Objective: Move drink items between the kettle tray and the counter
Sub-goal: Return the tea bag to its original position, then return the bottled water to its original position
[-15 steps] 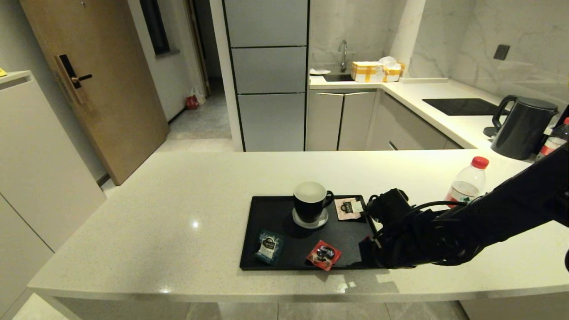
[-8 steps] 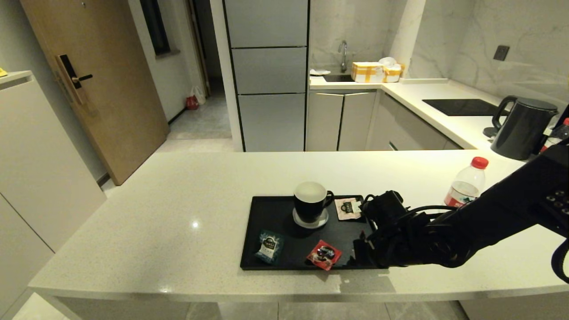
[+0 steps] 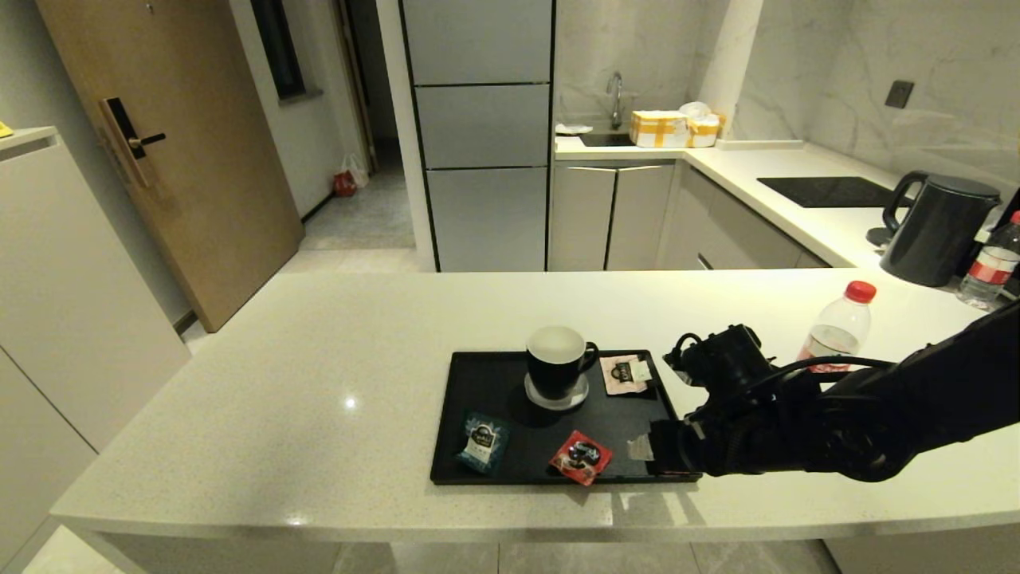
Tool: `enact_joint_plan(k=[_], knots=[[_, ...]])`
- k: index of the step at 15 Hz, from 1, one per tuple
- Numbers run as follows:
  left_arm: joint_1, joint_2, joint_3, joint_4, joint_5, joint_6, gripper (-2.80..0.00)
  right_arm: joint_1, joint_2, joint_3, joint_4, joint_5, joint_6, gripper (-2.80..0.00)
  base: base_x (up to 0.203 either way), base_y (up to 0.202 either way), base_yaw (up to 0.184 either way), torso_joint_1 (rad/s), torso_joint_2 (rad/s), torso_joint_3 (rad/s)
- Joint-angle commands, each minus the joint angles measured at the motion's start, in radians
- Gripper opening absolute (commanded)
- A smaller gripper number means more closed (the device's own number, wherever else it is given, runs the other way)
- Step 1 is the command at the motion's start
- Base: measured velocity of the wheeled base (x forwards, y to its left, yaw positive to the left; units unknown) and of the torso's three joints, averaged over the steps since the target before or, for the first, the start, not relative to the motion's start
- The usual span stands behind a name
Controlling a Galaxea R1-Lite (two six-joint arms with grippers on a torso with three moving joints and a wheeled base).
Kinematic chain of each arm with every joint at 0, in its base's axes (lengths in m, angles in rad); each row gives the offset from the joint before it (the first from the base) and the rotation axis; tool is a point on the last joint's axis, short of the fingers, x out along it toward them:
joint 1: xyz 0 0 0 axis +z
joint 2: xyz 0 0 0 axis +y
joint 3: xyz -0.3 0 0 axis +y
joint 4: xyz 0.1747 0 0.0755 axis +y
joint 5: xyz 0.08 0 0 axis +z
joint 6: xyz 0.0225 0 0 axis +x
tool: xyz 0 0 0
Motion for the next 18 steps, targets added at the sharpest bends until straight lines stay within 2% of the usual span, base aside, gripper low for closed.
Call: enact_joint_plan(k=[1, 4, 8, 9, 11, 14, 18], knots=[[0.001, 0.001, 0.000, 0.000, 0.000, 0.000, -2.80, -0.001, -0.060, 0.012, -0.005, 0.003, 0.002, 0.00, 0.000, 0.000, 0.000, 0.000, 0.00, 0.000], [0.001, 0.001, 0.000, 0.000, 0.000, 0.000, -2.80, -0.047, -0.113, 0.024, -0.004, 0.001, 0.005, 0.00, 0.000, 0.000, 0.000, 0.000, 0.00, 0.000], [0.001, 0.001, 0.000, 0.000, 0.000, 0.000, -2.80, -0.181, -0.169, 0.054, 0.005, -0.006, 0.018, 0.00, 0.000, 0.000, 0.000, 0.000, 0.00, 0.000], [0.001, 0.001, 0.000, 0.000, 0.000, 0.000, -2.80, -0.213, -0.175, 0.070, 0.005, -0.008, 0.018, -2.80, 0.000, 0.000, 0.000, 0.000, 0.00, 0.000], [0.001, 0.001, 0.000, 0.000, 0.000, 0.000, -2.80, -0.281, -0.168, 0.073, 0.000, -0.030, 0.037, -2.80, 0.000, 0.000, 0.000, 0.000, 0.00, 0.000], [0.001, 0.001, 0.000, 0.000, 0.000, 0.000, -2.80, -0.384, -0.144, 0.065, -0.032, -0.132, 0.059, -2.80, 0.000, 0.000, 0.000, 0.000, 0.00, 0.000], [-0.001, 0.001, 0.000, 0.000, 0.000, 0.000, -2.80, -0.439, -0.136, 0.063, -0.137, -0.190, 0.002, -2.80, 0.000, 0.000, 0.000, 0.000, 0.00, 0.000]])
